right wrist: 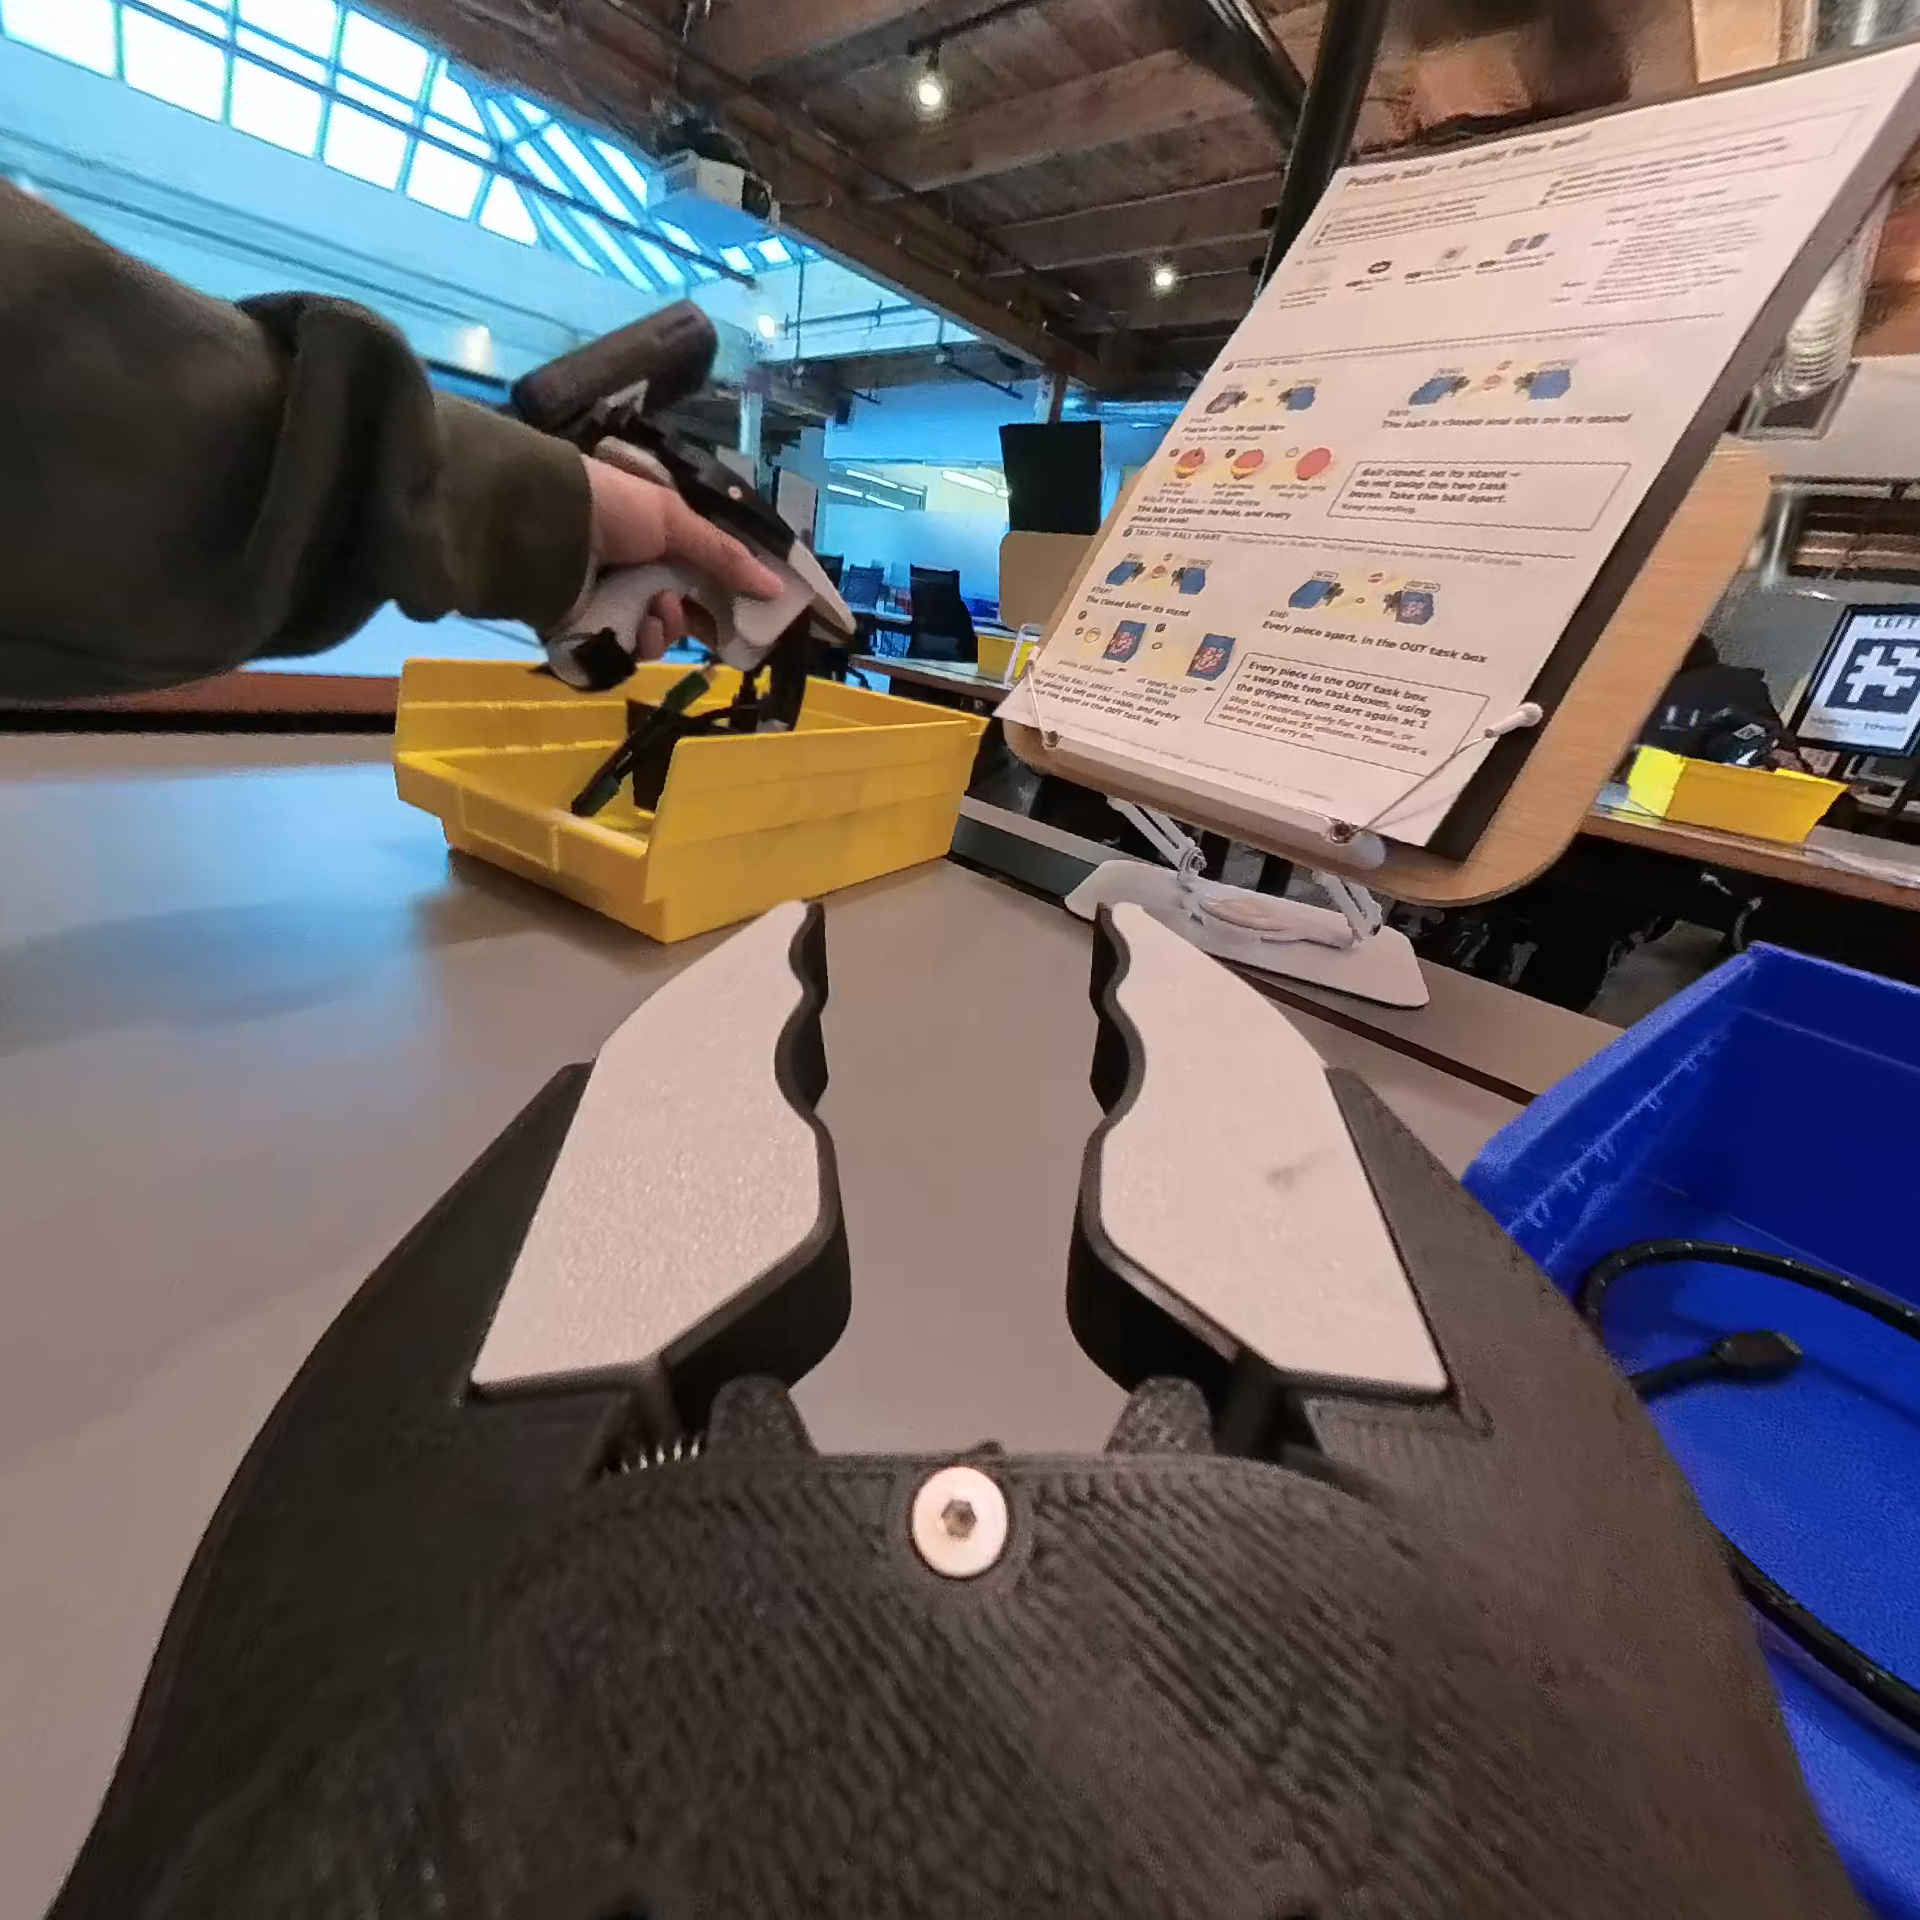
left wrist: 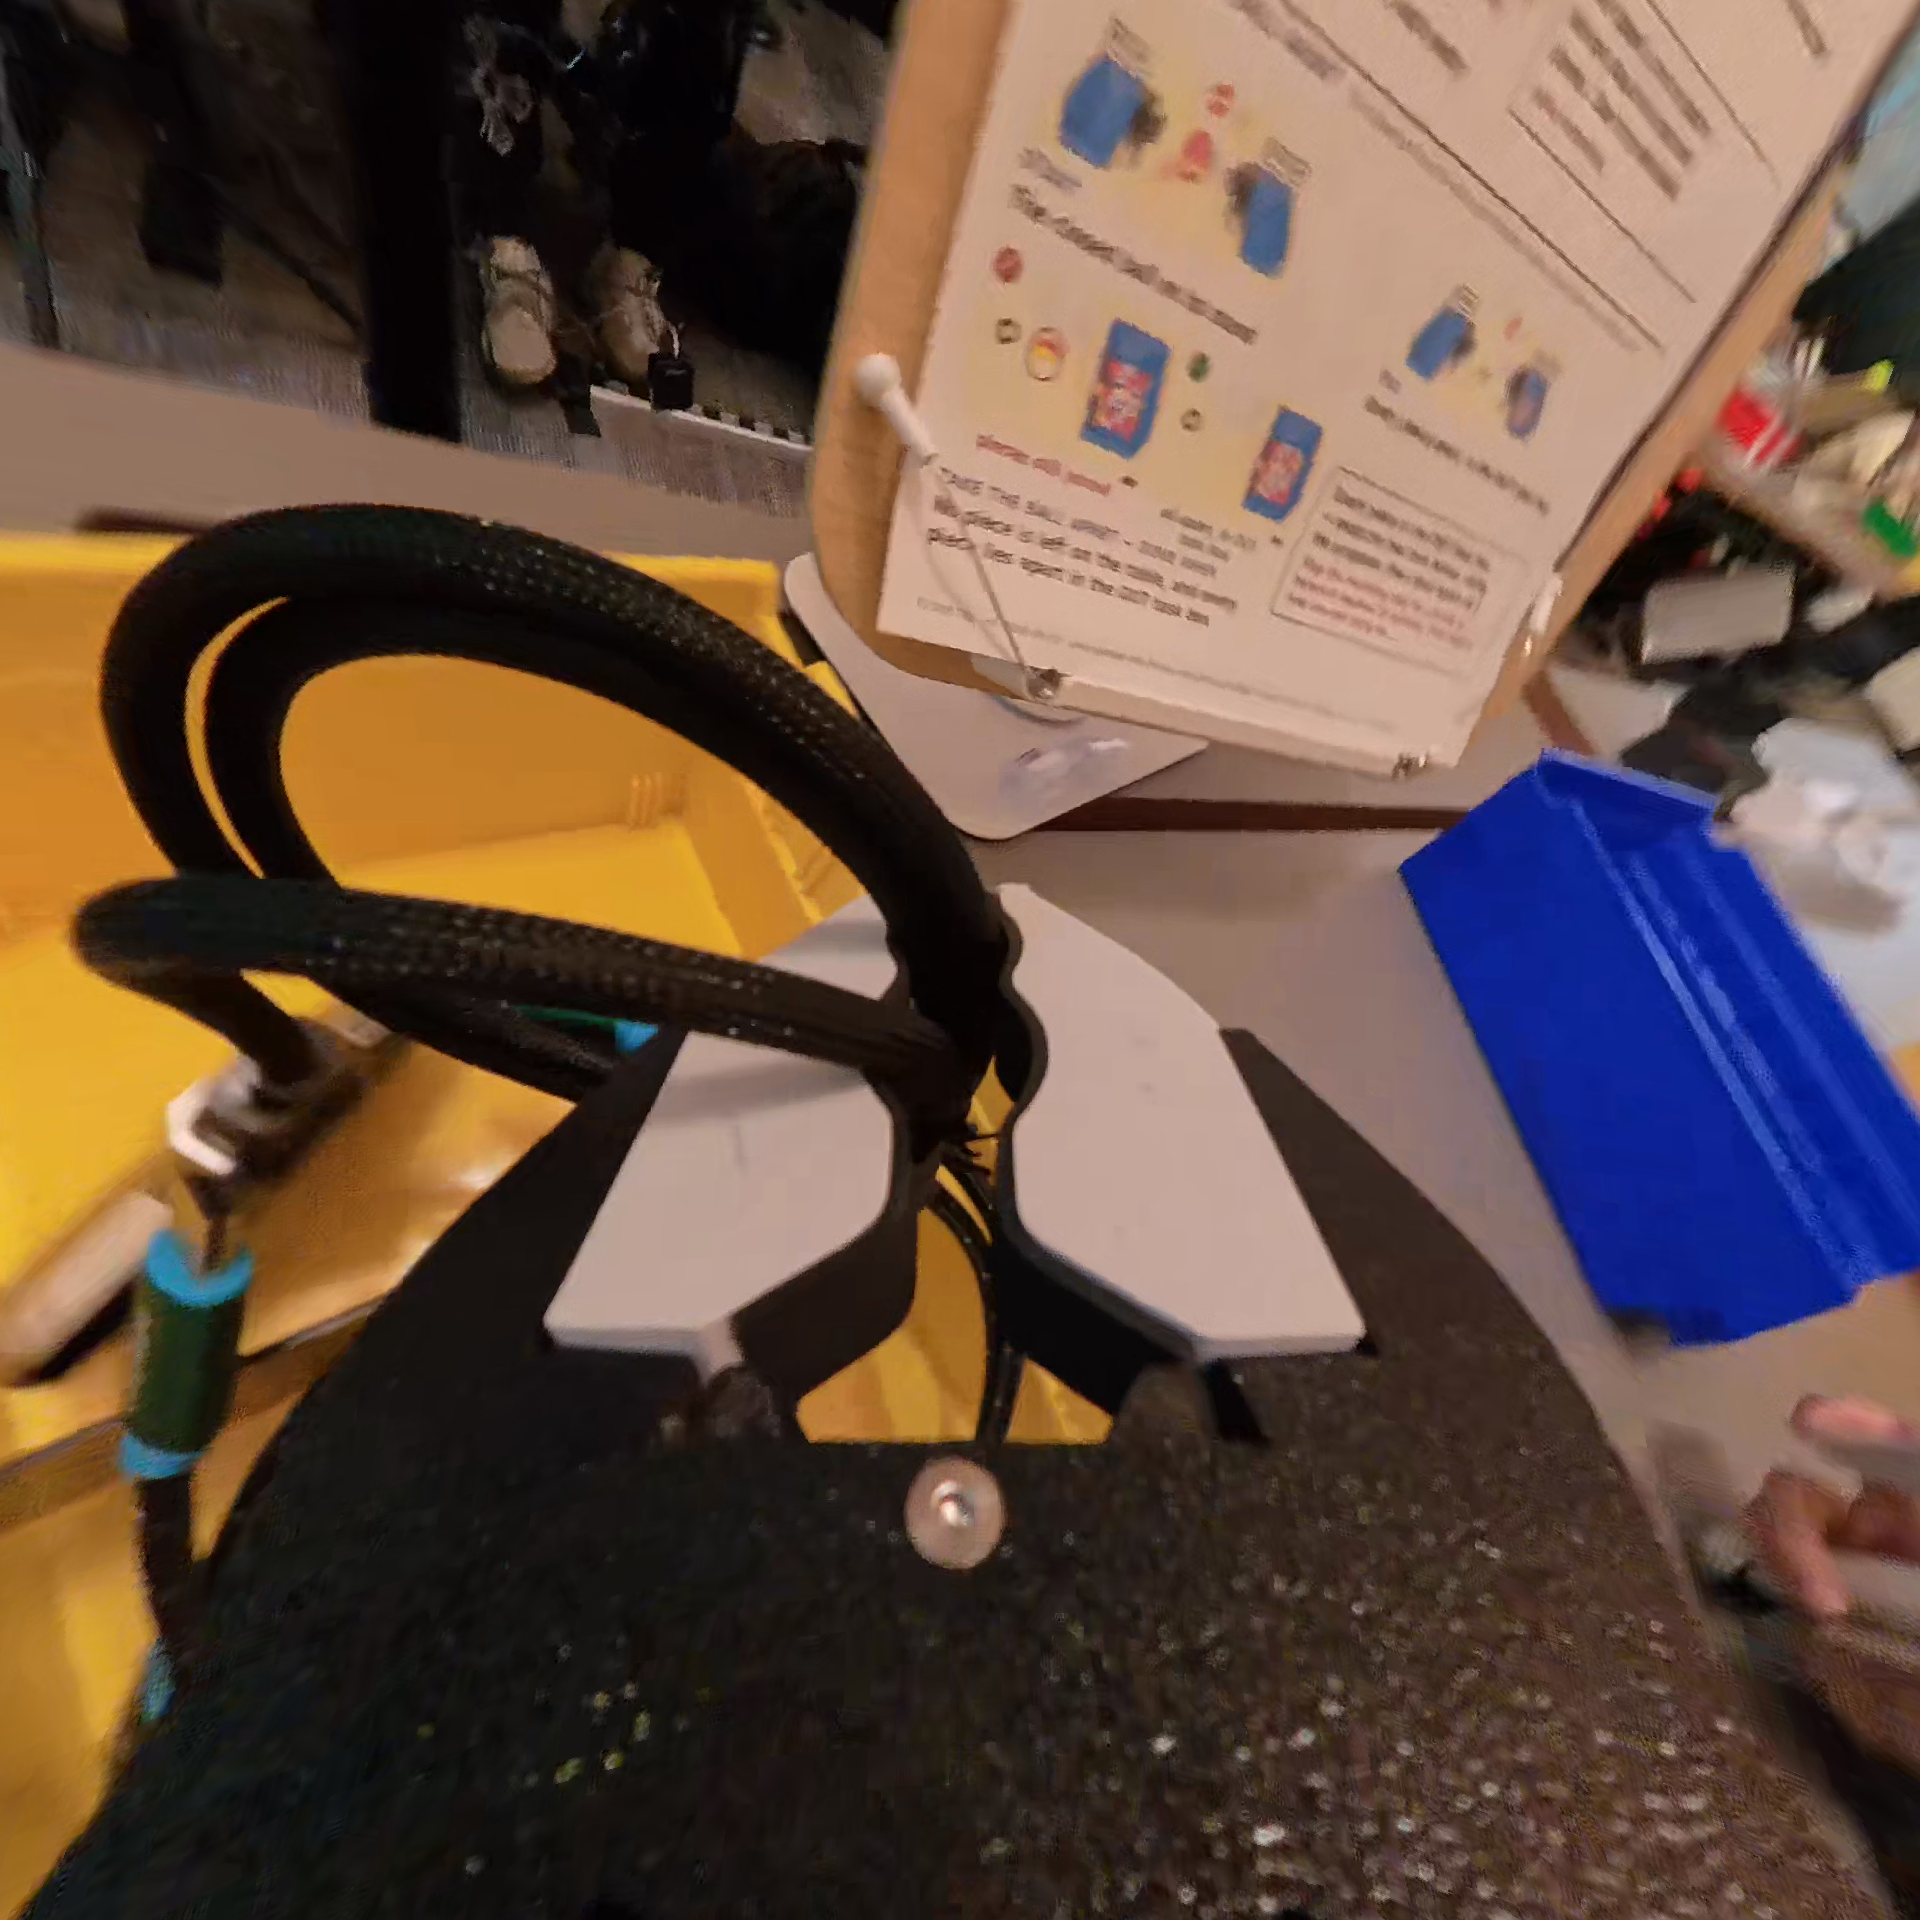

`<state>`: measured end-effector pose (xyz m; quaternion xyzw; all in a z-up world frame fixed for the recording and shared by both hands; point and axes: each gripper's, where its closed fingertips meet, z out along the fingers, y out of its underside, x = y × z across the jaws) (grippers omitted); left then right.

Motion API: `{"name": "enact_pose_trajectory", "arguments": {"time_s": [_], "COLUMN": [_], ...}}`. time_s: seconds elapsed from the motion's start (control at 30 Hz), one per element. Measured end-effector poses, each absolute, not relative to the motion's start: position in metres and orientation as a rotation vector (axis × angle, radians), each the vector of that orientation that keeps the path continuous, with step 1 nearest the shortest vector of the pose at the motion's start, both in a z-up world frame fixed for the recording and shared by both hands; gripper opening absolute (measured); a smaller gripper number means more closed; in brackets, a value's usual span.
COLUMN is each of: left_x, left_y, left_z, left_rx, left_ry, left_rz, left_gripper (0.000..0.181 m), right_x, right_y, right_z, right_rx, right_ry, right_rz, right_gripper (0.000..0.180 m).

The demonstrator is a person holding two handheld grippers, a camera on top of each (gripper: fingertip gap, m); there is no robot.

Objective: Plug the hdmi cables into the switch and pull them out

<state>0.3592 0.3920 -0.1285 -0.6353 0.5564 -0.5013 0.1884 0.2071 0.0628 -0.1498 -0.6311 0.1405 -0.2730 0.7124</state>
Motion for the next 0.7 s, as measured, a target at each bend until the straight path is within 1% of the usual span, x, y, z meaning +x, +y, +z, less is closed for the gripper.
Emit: {"name": "enact_pose_trajectory", "arguments": {"time_s": [0.03, 0.13, 0.23, 0.33, 0.53, 0.6, 0.7], "left_x": [0.356, 0.342, 0.315, 0.281, 0.203, 0.178, 0.137], "left_y": [0.389, 0.369, 0.336, 0.301, 0.234, 0.212, 0.183], "left_z": [-0.120, -0.082, -0.041, -0.021, -0.036, -0.047, -0.070], "left_rx": [-1.702, -1.431, -1.151, -0.949, -0.570, -0.470, -0.293], "left_ry": [1.618, 1.786, 1.976, 2.163, 2.510, 2.593, 2.758], "left_rz": [-1.383, -1.368, -1.410, -1.400, -1.226, -1.194, -1.166], "left_gripper": [0.010, 0.013, 0.008, 0.008, 0.007, 0.008, 0.008], "right_x": [0.208, 0.213, 0.217, 0.222, 0.215, 0.210, 0.204], "right_y": [0.061, 0.053, 0.046, 0.041, 0.050, 0.054, 0.059], "right_z": [-0.149, -0.145, -0.143, -0.141, -0.145, -0.141, -0.134], "right_rx": [-1.385, -1.340, -1.298, -1.268, -1.310, -1.300, -1.317], "right_ry": [0.324, 0.366, 0.407, 0.442, 0.420, 0.431, 0.403], "right_rz": [-0.593, -0.551, -0.506, -0.471, -0.367, -0.284, -0.287], "right_gripper": [0.048, 0.046, 0.044, 0.044, 0.048, 0.046, 0.050]}}
